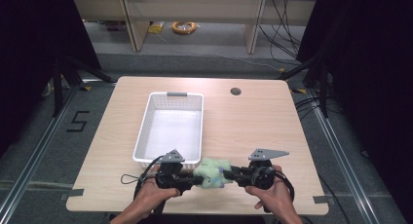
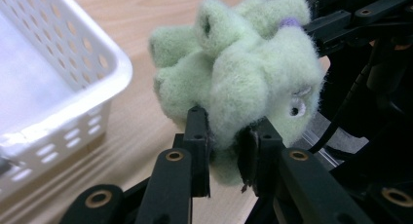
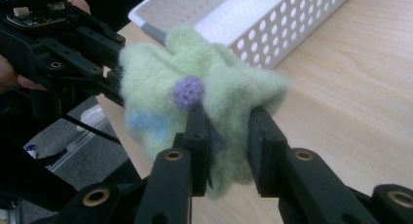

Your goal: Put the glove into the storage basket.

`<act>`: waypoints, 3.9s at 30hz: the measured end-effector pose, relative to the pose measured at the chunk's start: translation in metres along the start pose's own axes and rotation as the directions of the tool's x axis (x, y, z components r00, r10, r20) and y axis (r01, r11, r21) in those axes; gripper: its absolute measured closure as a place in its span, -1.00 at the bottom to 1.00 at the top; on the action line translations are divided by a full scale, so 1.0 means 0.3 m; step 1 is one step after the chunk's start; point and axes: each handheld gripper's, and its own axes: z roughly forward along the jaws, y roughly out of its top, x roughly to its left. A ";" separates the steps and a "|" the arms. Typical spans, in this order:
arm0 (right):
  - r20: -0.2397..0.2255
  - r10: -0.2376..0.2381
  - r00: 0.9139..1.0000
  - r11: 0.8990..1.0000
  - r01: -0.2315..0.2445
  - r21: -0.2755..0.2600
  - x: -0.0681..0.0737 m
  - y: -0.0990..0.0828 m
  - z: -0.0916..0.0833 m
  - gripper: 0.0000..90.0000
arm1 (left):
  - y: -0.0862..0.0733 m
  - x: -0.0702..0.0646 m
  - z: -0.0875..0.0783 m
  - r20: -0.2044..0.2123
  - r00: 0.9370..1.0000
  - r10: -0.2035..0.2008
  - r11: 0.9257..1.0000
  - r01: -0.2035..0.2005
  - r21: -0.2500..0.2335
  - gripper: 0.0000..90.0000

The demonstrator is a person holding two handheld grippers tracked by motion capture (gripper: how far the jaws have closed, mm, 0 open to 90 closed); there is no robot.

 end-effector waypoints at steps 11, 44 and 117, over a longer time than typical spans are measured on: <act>-0.007 -0.062 0.998 0.998 0.062 -0.011 0.028 0.155 0.039 0.62 | 0.098 0.054 -0.116 -0.013 1.000 -0.017 1.000 0.017 -0.026 0.65; -0.001 -0.021 1.000 0.990 0.021 0.141 0.002 0.371 0.418 0.62 | 0.132 0.396 -0.210 -0.131 0.978 -0.165 0.981 0.176 0.083 0.64; 0.093 -0.129 0.987 0.979 0.113 0.168 0.003 0.359 0.340 -0.20 | 0.130 0.237 -0.211 -0.239 0.970 -0.052 0.997 0.065 0.045 -0.18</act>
